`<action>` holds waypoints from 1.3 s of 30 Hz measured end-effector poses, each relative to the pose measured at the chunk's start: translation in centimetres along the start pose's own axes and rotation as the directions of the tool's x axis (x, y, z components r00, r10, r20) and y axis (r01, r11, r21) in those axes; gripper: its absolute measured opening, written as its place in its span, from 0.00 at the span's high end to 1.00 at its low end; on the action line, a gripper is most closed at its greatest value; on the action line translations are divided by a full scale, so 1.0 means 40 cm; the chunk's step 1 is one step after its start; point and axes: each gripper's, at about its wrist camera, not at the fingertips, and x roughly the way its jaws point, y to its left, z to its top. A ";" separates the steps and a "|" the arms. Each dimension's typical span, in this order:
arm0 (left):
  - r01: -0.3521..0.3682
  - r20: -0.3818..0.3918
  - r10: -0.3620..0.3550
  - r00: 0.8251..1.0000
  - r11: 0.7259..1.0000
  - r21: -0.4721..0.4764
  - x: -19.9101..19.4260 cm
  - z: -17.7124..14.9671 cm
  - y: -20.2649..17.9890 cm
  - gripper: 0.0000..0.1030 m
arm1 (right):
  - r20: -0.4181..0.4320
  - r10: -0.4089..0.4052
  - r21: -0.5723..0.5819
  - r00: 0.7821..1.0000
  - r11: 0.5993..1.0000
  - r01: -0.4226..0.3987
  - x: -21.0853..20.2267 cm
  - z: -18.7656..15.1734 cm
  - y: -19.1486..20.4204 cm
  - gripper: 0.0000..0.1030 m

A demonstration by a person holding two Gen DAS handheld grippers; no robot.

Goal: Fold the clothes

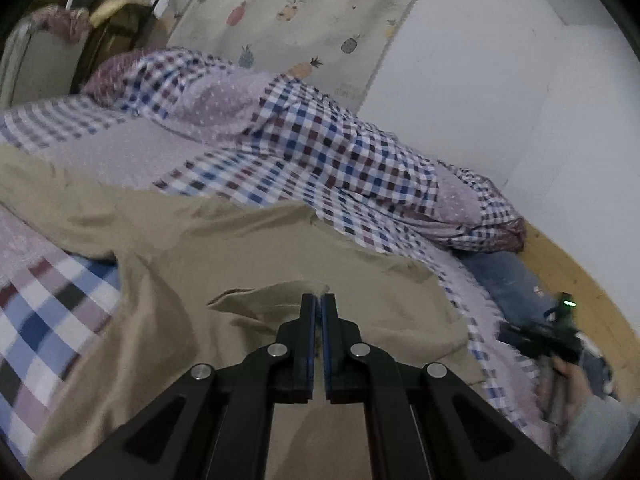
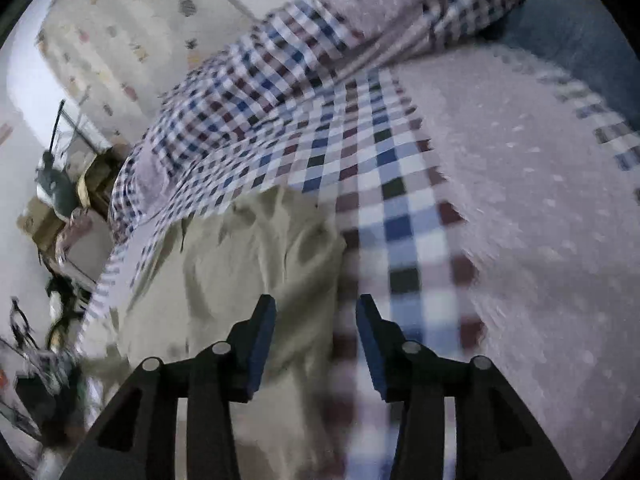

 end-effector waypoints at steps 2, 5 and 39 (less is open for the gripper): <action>0.022 -0.001 -0.022 1.000 1.000 -0.006 -0.001 0.005 -0.007 0.99 | -0.030 0.004 0.033 1.000 0.999 -0.003 0.072 0.055 -0.012 0.56; 0.037 -0.008 -0.037 0.999 0.999 -0.024 0.002 0.008 -0.002 0.99 | -0.096 -0.025 0.050 0.995 0.998 0.030 0.161 0.096 -0.038 0.56; 0.119 -0.087 -0.143 0.986 0.966 -0.231 0.027 0.038 0.066 0.98 | -0.095 -0.083 -0.685 0.992 0.728 -0.005 0.148 -0.296 0.482 0.54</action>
